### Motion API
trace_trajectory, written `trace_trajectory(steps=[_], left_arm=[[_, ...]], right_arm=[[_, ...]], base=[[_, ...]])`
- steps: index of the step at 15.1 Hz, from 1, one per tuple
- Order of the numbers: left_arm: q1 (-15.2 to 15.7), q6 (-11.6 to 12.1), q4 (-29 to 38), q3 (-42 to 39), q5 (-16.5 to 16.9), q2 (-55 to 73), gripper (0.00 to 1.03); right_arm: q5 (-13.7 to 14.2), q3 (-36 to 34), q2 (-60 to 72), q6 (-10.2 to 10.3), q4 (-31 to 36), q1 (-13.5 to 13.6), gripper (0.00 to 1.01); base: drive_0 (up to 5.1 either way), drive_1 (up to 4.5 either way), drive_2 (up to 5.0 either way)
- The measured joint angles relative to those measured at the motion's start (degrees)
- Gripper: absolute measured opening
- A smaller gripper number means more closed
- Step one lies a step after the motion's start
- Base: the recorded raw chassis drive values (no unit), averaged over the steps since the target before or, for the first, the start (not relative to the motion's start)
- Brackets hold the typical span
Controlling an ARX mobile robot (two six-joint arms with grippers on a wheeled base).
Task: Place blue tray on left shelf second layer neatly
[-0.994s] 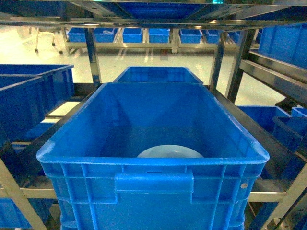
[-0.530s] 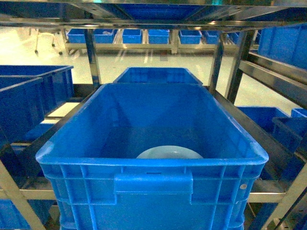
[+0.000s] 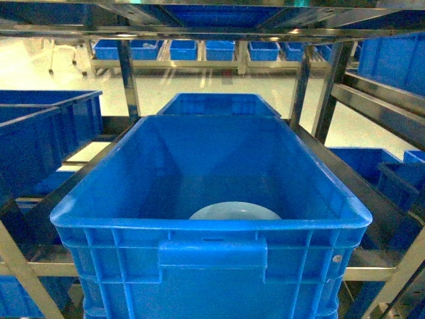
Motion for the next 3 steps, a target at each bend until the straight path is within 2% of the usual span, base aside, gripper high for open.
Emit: trace_trajectory(steps=[2, 3], left_arm=[[0.0, 0.0, 0.0, 0.0, 0.0, 0.0, 0.98], [0.0, 0.0, 0.0, 0.0, 0.0, 0.0, 0.98]], right_arm=[[0.0, 0.0, 0.0, 0.0, 0.0, 0.0, 0.93], [0.0, 0.0, 0.0, 0.0, 0.0, 0.0, 0.99]], base=[[0.0, 0.0, 0.0], [0.0, 0.0, 0.0]])
